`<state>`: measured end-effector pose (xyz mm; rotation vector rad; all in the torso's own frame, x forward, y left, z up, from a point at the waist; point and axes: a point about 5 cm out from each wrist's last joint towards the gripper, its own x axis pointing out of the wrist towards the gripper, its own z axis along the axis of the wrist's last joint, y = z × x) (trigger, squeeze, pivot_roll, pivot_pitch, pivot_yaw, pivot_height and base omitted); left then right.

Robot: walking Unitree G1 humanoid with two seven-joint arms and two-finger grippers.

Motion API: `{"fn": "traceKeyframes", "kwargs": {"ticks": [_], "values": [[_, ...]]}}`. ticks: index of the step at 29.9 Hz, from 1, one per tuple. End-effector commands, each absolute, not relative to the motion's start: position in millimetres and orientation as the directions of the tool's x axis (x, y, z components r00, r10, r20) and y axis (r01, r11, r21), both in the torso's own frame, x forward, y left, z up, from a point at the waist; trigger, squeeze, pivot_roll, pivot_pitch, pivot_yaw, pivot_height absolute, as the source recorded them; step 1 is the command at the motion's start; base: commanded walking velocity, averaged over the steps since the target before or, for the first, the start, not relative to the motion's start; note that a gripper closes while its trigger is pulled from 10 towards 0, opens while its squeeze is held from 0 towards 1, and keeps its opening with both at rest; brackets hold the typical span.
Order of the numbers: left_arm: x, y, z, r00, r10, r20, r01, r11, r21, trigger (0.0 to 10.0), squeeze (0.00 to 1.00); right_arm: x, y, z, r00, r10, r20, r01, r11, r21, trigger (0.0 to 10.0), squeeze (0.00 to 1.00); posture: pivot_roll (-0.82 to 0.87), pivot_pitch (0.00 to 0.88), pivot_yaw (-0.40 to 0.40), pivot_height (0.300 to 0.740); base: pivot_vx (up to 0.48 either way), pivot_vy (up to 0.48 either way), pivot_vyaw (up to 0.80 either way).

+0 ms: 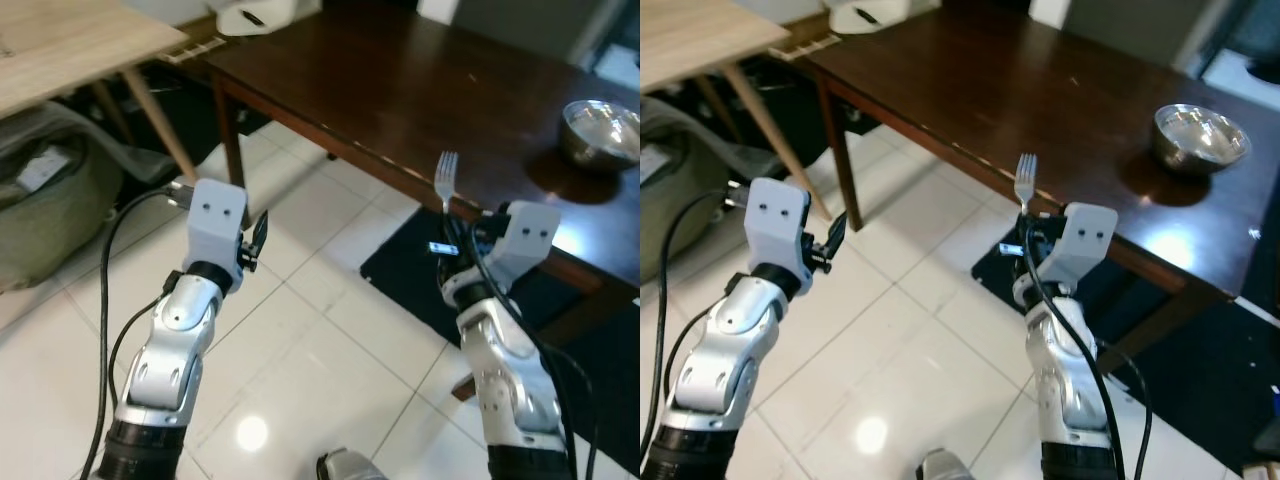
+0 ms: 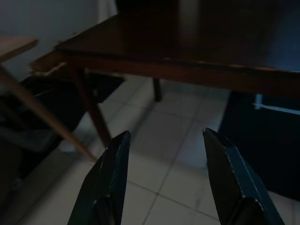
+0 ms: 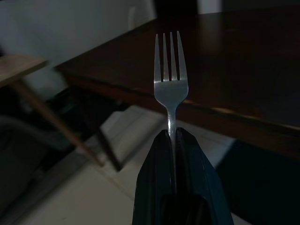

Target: Setting the table

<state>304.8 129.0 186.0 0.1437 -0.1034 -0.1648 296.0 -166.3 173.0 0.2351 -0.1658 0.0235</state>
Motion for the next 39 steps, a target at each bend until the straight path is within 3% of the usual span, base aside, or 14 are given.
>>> {"fn": "traceKeyframes", "kwargs": {"ticks": [1,39], "values": [[304.3,126.6,181.4,0.980,-0.183,0.073,0.171,0.975,0.145,10.0,0.00,294.8,-167.8,171.2,0.988,-0.001,0.157,-0.036,0.971,0.235,10.0,0.00,-0.15,0.037,0.048,0.740,0.000,0.000,-0.80],[308.6,126.2,178.6,0.981,-0.178,0.070,0.167,0.976,0.140,10.0,0.00,297.0,-165.8,168.9,0.990,0.020,0.143,-0.050,0.977,0.208,10.0,0.00,-0.17,0.015,0.049,0.740,0.000,0.000,-0.80]]}}
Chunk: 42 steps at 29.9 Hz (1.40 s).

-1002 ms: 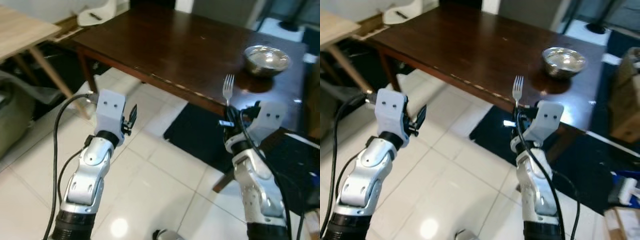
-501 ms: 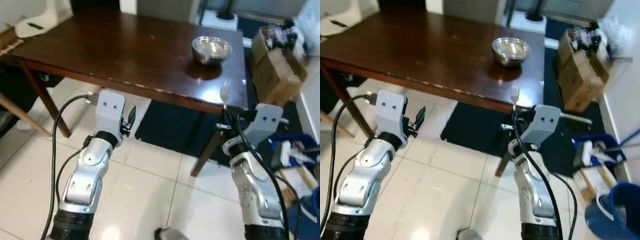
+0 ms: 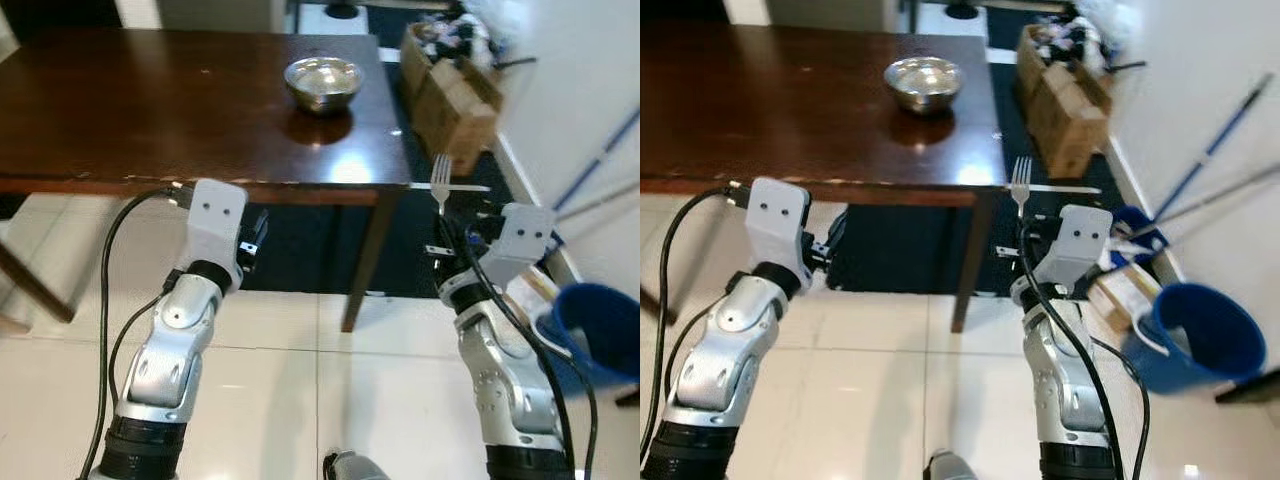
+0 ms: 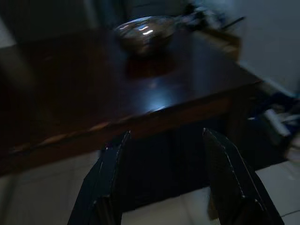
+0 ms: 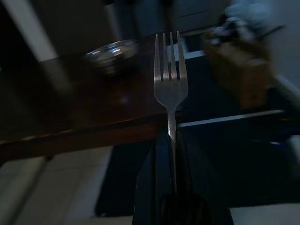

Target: Setting the table

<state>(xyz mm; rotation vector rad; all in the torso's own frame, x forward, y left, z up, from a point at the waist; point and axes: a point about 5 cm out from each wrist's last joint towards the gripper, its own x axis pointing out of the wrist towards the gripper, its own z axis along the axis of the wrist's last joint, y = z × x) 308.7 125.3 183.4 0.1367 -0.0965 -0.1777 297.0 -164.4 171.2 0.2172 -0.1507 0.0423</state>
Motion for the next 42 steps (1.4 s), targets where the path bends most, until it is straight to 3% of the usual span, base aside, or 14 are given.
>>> {"fn": "traceKeyframes", "kwargs": {"ticks": [1,9,18,30,42], "values": [[309,126,178,0.982,-0.178,0.070,0.167,0.976,0.140,10.0,0.00,297,-166,169,0.990,0.021,0.142,-0.050,0.977,0.208,10.0,0.00,-0.17,0.015,0.049,0.740,0.000,0.000,-0.80],[313,127,180,0.987,-0.137,0.081,0.123,0.979,0.160,10.0,0.00,296,-155,168,0.984,0.112,0.135,-0.140,0.966,0.218,10.0,0.00,-0.17,0.018,0.054,0.740,0.097,0.000,-0.38],[316,133,179,0.993,-0.091,0.079,0.077,0.983,0.165,10.0,0.00,288,-140,174,0.959,0.216,0.184,-0.259,0.933,0.251,10.0,0.00,-0.17,0.027,0.054,0.740,0.461,0.000,0.00],[315,131,179,0.991,-0.098,0.086,0.084,0.984,0.160,10.0,0.00,289,-142,174,0.961,0.210,0.180,-0.251,0.937,0.244,10.0,0.00,-0.17,0.030,0.051,0.740,0.457,0.000,0.00],[313,118,184,0.972,-0.208,0.108,0.188,0.967,0.171,10.0,0.00,292,-152,177,0.972,0.143,0.187,-0.184,0.955,0.230,10.0,0.00,-0.17,0.031,0.054,0.740,0.333,0.000,0.00]]}}
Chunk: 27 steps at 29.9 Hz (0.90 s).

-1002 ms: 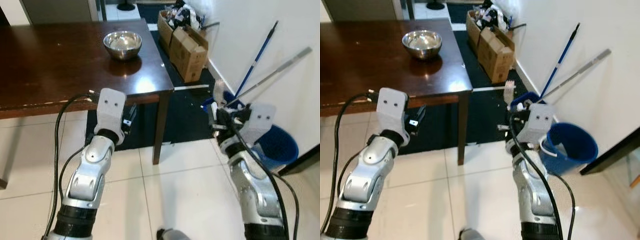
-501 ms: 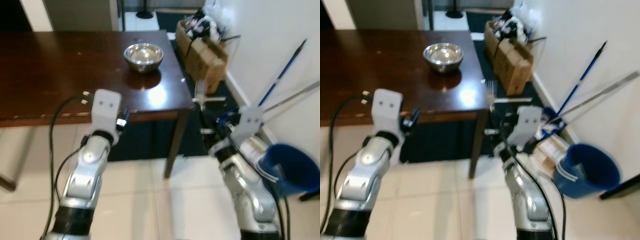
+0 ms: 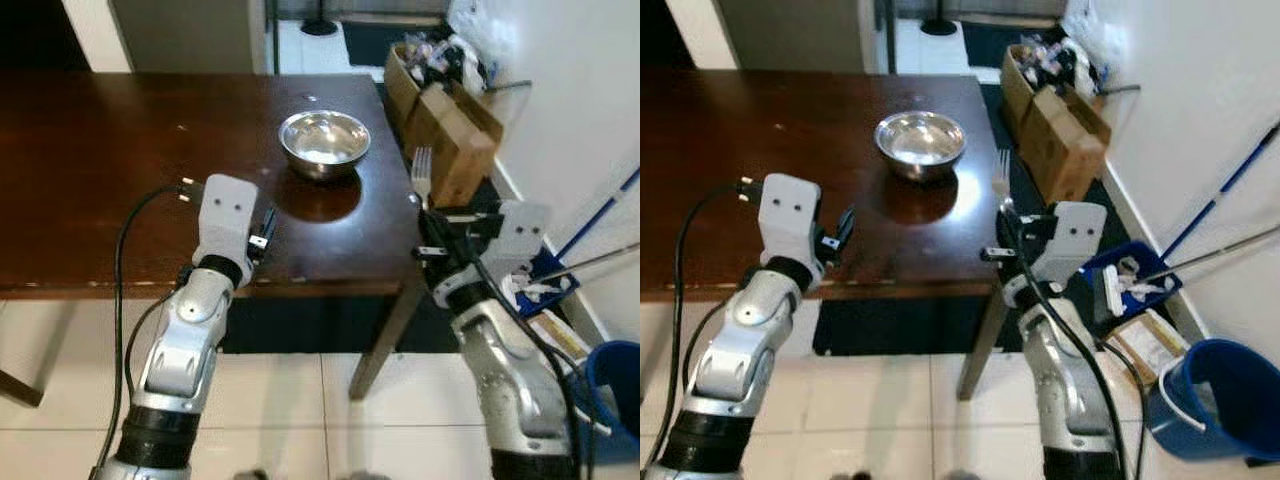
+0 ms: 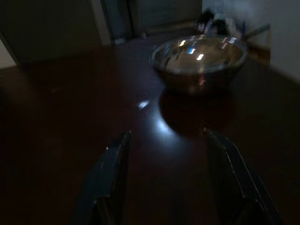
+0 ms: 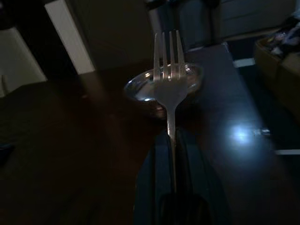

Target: Setting the table

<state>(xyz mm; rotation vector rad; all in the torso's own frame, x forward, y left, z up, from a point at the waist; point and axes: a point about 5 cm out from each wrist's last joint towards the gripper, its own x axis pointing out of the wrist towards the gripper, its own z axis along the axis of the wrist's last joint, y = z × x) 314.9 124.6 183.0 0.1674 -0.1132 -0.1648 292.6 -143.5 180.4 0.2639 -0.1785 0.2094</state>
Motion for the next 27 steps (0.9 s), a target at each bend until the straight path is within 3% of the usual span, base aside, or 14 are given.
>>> {"fn": "traceKeyframes", "kwargs": {"ticks": [1,14,19,27], "values": [[313,117,184,0.971,-0.213,0.109,0.192,0.966,0.174,10.0,0.00,292,-153,176,0.973,0.139,0.186,-0.181,0.957,0.228,10.0,0.00,-0.17,0.031,0.054,0.740,0.322,0.000,0.00],[303,102,181,0.906,-0.419,0.066,0.404,0.899,0.169,10.0,0.00,294,-162,170,0.984,0.117,0.131,-0.137,0.978,0.156,10.0,0.00,-0.17,0.035,0.060,0.740,0.222,0.000,0.00],[294,101,189,0.788,-0.613,0.056,0.597,0.784,0.171,10.0,0.00,301,-157,155,0.987,0.160,0.010,-0.160,0.974,0.158,10.0,0.00,-0.16,0.039,0.057,0.740,0.000,0.000,0.00],[293,107,199,0.703,-0.711,0.008,0.690,0.684,0.237,10.0,0.00,318,-157,147,0.983,0.176,-0.059,-0.168,0.978,0.127,10.0,0.00,-0.15,0.046,0.064,0.740,0.000,0.000,0.00]]}}
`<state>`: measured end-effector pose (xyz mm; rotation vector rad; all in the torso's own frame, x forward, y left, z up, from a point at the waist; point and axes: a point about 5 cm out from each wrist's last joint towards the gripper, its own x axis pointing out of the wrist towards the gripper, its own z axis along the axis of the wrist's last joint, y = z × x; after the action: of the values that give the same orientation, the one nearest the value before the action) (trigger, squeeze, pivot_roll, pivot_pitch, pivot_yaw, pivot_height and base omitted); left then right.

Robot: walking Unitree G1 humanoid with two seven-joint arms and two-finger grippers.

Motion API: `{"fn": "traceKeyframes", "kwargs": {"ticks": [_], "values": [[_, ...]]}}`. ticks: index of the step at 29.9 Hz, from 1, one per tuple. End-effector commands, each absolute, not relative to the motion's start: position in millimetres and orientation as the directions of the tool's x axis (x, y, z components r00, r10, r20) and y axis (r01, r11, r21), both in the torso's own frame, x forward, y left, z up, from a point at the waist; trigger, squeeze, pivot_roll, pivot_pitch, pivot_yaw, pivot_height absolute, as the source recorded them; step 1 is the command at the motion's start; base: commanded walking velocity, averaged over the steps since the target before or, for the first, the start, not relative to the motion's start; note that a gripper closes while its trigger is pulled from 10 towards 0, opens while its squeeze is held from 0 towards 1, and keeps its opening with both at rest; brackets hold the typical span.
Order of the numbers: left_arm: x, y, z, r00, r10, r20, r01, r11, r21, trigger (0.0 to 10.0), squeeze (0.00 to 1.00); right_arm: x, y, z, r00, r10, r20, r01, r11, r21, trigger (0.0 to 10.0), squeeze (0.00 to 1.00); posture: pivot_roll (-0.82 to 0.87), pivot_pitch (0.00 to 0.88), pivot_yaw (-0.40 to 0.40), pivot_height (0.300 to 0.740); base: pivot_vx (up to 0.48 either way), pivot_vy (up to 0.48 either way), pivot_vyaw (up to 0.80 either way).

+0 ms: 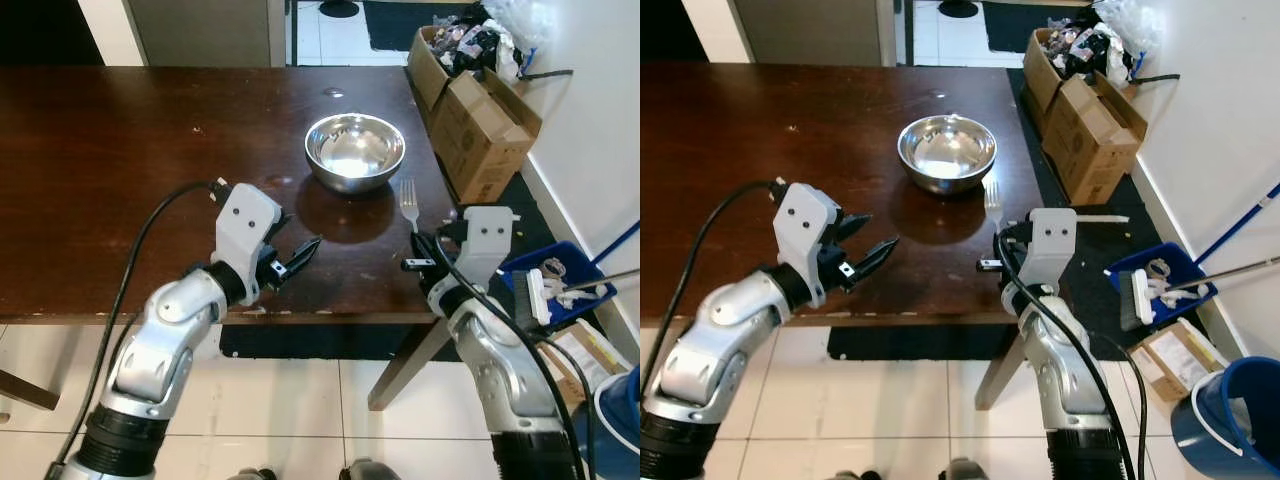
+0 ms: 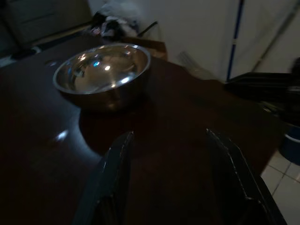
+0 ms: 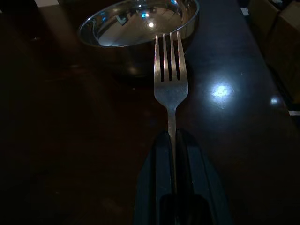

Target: Setting the table

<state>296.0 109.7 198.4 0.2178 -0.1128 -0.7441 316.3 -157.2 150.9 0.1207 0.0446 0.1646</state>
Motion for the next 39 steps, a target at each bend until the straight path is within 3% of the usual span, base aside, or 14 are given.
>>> {"fn": "traceKeyframes", "kwargs": {"ticks": [1,8,27,36,37,38,39], "values": [[292,108,202,0.681,-0.733,0.002,0.711,0.661,0.239,10.0,0.00,323,-157,148,0.982,0.177,-0.061,-0.169,0.978,0.122,10.0,0.00,-0.13,0.052,0.067,0.740,0.000,0.000,0.00],[285,109,217,0.580,-0.814,-0.025,0.788,0.554,0.268,10.0,0.00,352,-162,147,0.980,0.154,-0.126,-0.136,0.981,0.141,10.0,0.00,-0.08,0.067,0.062,0.740,0.000,0.000,0.00],[292,110,228,0.590,-0.806,-0.049,0.782,0.556,0.281,10.0,0.00,364,-168,117,0.962,0.101,-0.254,-0.062,0.986,0.157,10.0,0.00,-0.02,0.116,0.104,0.740,0.000,0.000,0.00],[289,115,228,0.604,-0.795,-0.058,0.775,0.569,0.276,10.0,0.00,370,-175,125,0.970,0.075,-0.230,-0.036,0.985,0.168,10.0,0.00,0.00,0.119,0.109,0.740,0.000,0.000,0.00],[289,115,228,0.605,-0.794,-0.059,0.775,0.569,0.275,10.0,0.00,371,-176,125,0.971,0.073,-0.226,-0.035,0.985,0.170,10.0,0.16,0.00,0.119,0.109,0.740,0.000,0.000,0.00],[289,115,228,0.605,-0.794,-0.059,0.775,0.569,0.275,10.0,0.00,371,-176,125,0.971,0.073,-0.226,-0.035,0.985,0.170,10.0,0.16,0.00,0.119,0.109,0.740,0.000,0.000,0.00],[289,115,227,0.605,-0.794,-0.059,0.775,0.570,0.274,10.0,0.00,371,-176,126,0.972,0.075,-0.221,-0.037,0.985,0.171,10.0,0.38,-0.01,0.119,0.108,0.740,0.000,0.000,0.00]]}}
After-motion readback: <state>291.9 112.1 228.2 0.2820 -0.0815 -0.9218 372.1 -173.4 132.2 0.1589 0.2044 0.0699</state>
